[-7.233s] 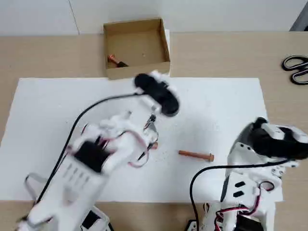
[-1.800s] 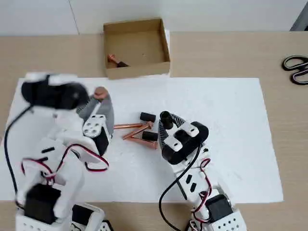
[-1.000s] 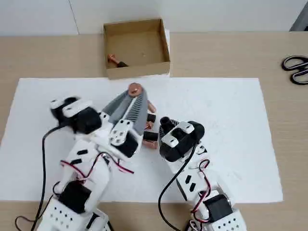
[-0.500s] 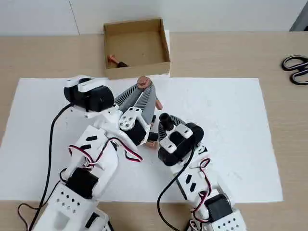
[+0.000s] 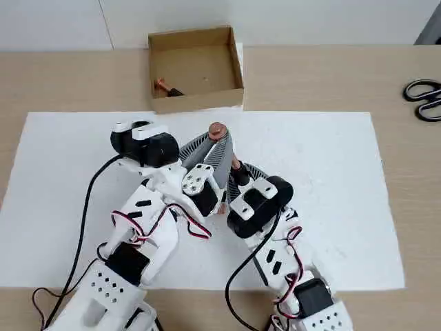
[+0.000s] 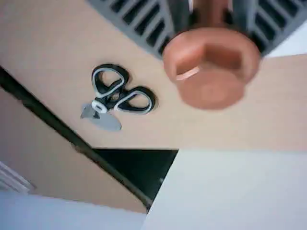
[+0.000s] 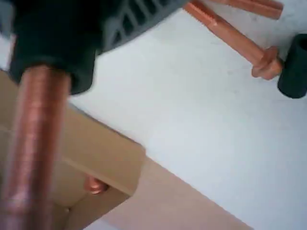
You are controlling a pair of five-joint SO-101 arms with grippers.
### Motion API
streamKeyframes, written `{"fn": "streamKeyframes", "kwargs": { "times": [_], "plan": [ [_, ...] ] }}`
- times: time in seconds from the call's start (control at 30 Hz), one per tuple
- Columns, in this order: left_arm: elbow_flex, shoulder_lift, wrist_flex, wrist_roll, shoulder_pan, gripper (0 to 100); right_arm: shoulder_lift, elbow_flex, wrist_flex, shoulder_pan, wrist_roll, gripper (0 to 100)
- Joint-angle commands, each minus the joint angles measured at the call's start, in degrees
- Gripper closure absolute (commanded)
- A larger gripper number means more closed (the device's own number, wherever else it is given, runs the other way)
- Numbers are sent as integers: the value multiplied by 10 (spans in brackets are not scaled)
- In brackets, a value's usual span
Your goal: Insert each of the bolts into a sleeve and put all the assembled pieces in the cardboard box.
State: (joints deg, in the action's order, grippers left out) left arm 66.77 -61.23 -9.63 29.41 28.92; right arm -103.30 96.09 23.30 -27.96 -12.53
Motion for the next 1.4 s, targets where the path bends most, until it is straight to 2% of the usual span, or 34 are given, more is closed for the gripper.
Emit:
{"fn": "streamKeyframes", "kwargs": {
  "times": [0.0, 0.23, 0.4, 0.47, 0.57, 0.63, 0.7, 0.93, 1.07, 1.2, 1.37],
  "plan": [
    [-5, 26, 21, 3, 6, 994, -6, 2, -14, -3, -4, 995],
    [-5, 68, 19, -16, 10, 994, -6, -2, -14, -2, -4, 995],
    [-29, 65, -80, -56, 38, 984, -6, -2, -14, -2, -4, 995],
    [-42, 65, -135, -68, 42, 925, -6, -2, -14, -2, -4, 995],
    [-56, 65, -200, -68, 47, 766, -6, -2, -14, -2, -4, 995],
    [-59, 65, -212, -68, 47, 679, -6, -2, -14, -2, -4, 995],
    [-61, 65, -212, -68, 45, 641, -6, -2, -14, -2, -4, 995],
    [-62, 64, -212, -72, 43, 638, -6, -2, -14, -2, -5, 995],
    [-103, 64, -212, -91, 40, 638, -6, -2, -14, -2, -5, 995],
    [-160, 69, -212, -118, 4, 638, -6, -2, -14, -1, -5, 995],
    [-163, 65, -214, -158, -24, 638, -6, 1, -14, -1, -5, 995]
  ]
}}
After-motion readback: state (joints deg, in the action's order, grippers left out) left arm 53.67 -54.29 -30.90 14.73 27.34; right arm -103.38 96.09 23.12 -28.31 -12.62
